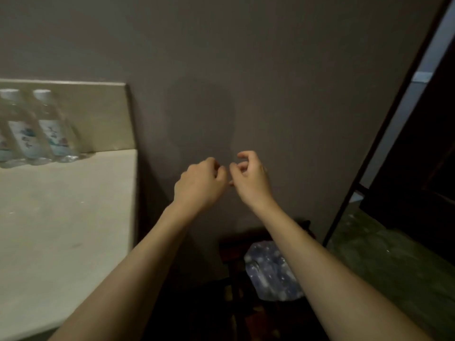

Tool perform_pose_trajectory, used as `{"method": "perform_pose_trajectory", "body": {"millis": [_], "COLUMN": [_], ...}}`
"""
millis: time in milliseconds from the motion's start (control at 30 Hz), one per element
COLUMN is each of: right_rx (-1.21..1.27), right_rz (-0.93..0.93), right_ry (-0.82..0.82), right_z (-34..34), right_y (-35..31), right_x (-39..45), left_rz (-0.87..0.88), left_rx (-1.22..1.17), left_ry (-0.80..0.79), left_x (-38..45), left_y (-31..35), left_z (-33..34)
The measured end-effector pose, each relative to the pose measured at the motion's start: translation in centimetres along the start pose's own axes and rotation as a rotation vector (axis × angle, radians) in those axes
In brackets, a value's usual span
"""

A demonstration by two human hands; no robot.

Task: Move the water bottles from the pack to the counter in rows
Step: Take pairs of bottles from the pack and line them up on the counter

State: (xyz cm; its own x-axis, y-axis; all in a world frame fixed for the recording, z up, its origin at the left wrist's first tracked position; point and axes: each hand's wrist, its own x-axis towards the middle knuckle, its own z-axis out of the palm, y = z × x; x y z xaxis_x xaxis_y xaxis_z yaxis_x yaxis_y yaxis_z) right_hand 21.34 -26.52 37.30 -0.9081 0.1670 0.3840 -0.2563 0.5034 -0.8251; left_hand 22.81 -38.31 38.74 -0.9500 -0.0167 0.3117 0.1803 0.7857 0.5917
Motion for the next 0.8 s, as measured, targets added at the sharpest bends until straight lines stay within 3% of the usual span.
{"method": "perform_pose_trajectory", "body": {"millis": [233, 533, 800], "right_rx": [-0.003, -0.101, -0.164], "right_rz": [0.2, 0.492, 0.727], "right_ry": [0.059, 0.056, -0.133], "right_z": [-7.6, -12.9, -13.1], "right_y": [9.9, 23.2, 34.0], "right_x": [-0.6, 0.9, 6.3], "left_rz": [0.033, -0.024, -0.161], "left_rx": [-0.021, -0.057, -0.059], "left_ry": [-0.253, -0.592, -0.718], "left_x": [-1.4, 2.3, 7.6], "left_y": [5.9, 8.4, 7.3], "left_z": [10.2, 24.3, 36.1]}}
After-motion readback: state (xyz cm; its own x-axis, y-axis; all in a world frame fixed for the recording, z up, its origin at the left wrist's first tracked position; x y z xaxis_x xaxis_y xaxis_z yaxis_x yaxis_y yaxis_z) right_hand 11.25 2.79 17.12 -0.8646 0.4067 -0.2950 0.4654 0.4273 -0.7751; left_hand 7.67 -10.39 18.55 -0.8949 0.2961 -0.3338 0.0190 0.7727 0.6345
